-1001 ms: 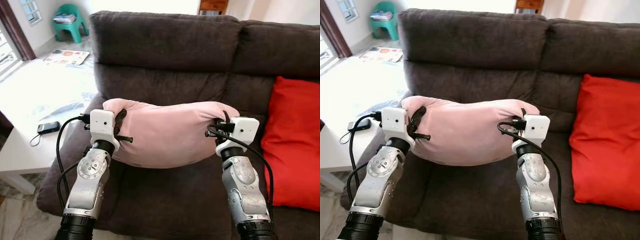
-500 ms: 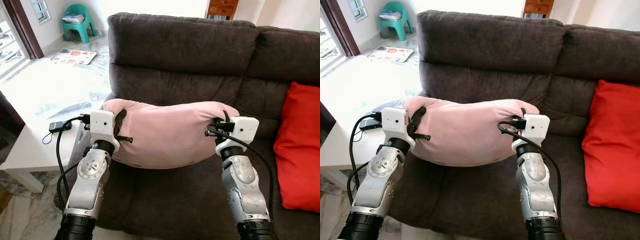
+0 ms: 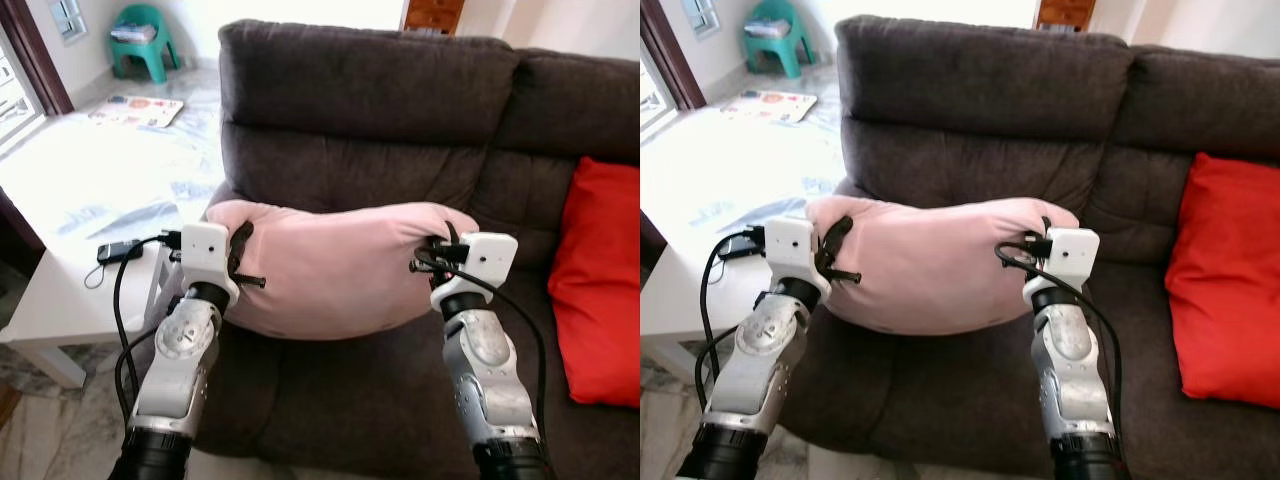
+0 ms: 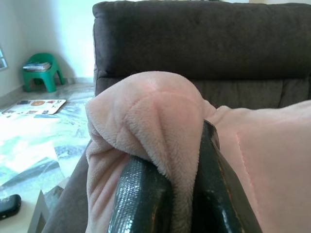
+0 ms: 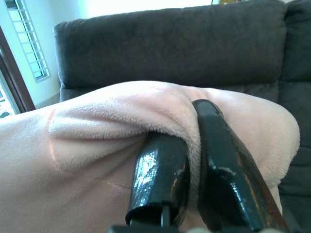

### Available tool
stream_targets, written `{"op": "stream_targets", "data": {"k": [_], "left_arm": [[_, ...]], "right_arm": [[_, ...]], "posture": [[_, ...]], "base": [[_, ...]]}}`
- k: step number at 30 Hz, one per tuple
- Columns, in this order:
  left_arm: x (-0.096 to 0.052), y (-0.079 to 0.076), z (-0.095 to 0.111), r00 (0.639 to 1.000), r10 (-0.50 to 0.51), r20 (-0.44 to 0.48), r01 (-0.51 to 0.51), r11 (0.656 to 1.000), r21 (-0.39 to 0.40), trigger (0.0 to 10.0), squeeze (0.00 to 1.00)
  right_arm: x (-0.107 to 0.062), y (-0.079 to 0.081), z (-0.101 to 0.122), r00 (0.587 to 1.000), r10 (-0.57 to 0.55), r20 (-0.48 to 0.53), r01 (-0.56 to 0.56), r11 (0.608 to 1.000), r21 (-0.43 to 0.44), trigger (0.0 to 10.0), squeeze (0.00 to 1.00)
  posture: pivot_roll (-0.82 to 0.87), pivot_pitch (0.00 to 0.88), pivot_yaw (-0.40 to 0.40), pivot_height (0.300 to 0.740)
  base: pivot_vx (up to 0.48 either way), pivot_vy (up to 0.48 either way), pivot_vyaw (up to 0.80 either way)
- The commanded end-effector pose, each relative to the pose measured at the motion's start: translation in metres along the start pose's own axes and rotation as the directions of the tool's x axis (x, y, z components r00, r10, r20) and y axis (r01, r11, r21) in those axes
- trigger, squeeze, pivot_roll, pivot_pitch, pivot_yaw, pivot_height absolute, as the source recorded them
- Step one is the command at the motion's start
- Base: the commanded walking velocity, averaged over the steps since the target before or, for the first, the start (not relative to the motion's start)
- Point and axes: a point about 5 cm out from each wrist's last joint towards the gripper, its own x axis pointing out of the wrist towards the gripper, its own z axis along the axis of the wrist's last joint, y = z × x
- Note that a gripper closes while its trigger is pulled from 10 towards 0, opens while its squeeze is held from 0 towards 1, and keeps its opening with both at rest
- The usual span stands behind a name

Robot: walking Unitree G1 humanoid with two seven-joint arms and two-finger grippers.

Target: Move the pillow to the sofa from floor

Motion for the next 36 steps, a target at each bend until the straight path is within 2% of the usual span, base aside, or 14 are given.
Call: {"op": "stream_targets", "data": {"k": [1,6,15,22,36], "left_arm": [[0.001,0.009,0.008,0.998,0.05,0.043,-0.051,0.998,0.019,10.0,0.0],[0.001,0.009,0.009,0.998,0.051,0.046,-0.052,0.998,0.02,10.0,0.0],[0.001,0.008,0.01,0.998,0.033,0.061,-0.035,0.999,0.032,10.0,0.0],[0.001,-0.001,0.011,0.997,-0.019,0.072,0.019,1.0,0.0,10.0,0.0],[0.001,-0.004,0.012,0.997,-0.037,0.074,0.038,0.999,-0.021,10.0,0.0]], "right_arm": [[0.003,-0.014,0.019,0.994,-0.064,0.083,0.063,0.998,0.015,10.0,0.0],[0.004,-0.013,0.019,0.995,-0.062,0.083,0.061,0.998,0.015,10.0,0.0],[0.004,-0.013,0.019,0.995,-0.063,0.08,0.062,0.998,0.016,10.0,0.0],[0.005,-0.015,0.019,0.995,-0.066,0.078,0.065,0.998,0.014,10.0,0.0],[0.006,-0.015,0.02,0.995,-0.062,0.081,0.062,0.998,0.011,10.0,0.0]], "posture": [[0.0,0.063,-0.002,0.74],[0.0,0.065,-0.002,0.74],[0.0,0.065,-0.003,0.74],[0.0,0.065,-0.002,0.74],[0.0,0.056,-0.003,0.74]], "base": [[0.0,0.48,0.0],[0.0,0.375,0.0],[0.0,0.0,0.0],[0.0,0.0,0.0],[0.0,0.0,0.0]]}}
